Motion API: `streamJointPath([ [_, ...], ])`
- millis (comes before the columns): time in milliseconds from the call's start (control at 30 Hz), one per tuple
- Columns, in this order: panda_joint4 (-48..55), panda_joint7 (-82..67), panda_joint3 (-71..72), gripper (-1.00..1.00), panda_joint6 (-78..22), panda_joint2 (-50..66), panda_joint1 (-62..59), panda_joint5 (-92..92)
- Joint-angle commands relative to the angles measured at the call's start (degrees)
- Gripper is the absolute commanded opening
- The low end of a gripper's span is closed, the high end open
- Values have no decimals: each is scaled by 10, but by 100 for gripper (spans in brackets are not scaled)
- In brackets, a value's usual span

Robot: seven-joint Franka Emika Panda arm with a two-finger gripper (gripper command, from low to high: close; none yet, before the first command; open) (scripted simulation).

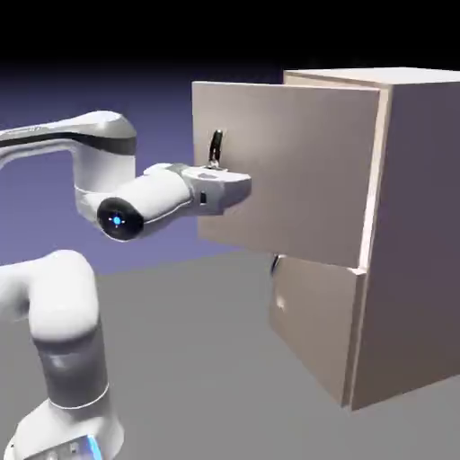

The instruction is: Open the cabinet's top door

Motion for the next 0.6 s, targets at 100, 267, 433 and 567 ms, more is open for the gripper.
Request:
streamJointPath([
  [100,-1,4,4,-100,-93,1,-80,-6],
  [267,1,2,57,-100,-190,6,-184,42],
  [433,0,7,115,-100,-284,0,-288,98],
  [567,-3,16,150,-100,-365,-12,-371,130],
])
